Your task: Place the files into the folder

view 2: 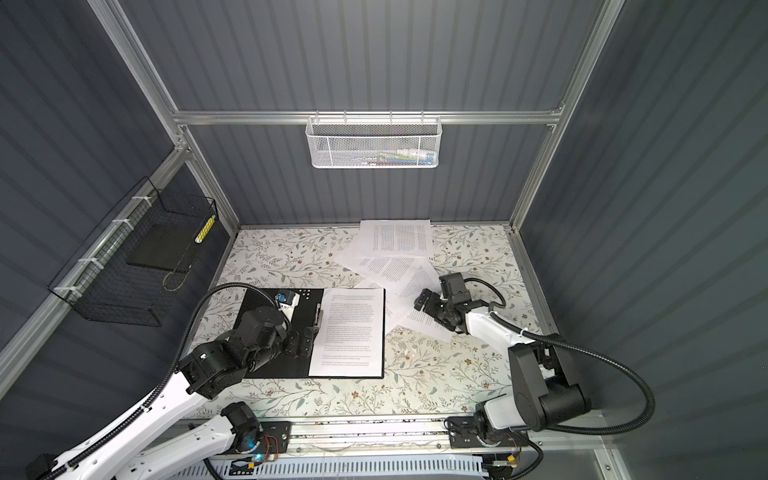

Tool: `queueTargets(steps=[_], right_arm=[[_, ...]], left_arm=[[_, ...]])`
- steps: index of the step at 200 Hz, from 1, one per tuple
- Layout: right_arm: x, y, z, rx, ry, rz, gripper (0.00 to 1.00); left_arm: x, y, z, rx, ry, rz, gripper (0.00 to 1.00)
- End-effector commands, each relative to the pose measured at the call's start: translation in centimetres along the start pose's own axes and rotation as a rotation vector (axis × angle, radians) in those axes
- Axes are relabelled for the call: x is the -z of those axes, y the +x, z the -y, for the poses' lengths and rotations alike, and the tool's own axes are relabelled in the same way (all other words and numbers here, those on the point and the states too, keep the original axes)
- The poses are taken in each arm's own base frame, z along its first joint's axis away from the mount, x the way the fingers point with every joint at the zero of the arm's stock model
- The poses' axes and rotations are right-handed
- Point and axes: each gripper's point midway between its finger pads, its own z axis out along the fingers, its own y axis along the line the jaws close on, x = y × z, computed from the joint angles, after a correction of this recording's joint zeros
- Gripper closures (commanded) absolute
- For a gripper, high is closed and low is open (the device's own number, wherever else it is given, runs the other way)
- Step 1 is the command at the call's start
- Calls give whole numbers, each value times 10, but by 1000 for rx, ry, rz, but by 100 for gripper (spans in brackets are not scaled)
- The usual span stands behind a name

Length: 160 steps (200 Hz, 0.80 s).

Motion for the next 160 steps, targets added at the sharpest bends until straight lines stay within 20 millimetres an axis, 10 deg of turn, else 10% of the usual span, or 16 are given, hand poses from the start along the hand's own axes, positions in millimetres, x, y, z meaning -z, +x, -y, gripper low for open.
queueTargets(steps=[1,78,160], right_arm=[[-6,4,19,2,38,-48,1],[-21,39,48,-124,113,-174,1],[25,133,79,-244,310,-183,1]], left_arm=[[5,-4,0,-14,11,11,0],[4,-4,4,-18,26,8,0],[3,-11,19,1,100,11,0]])
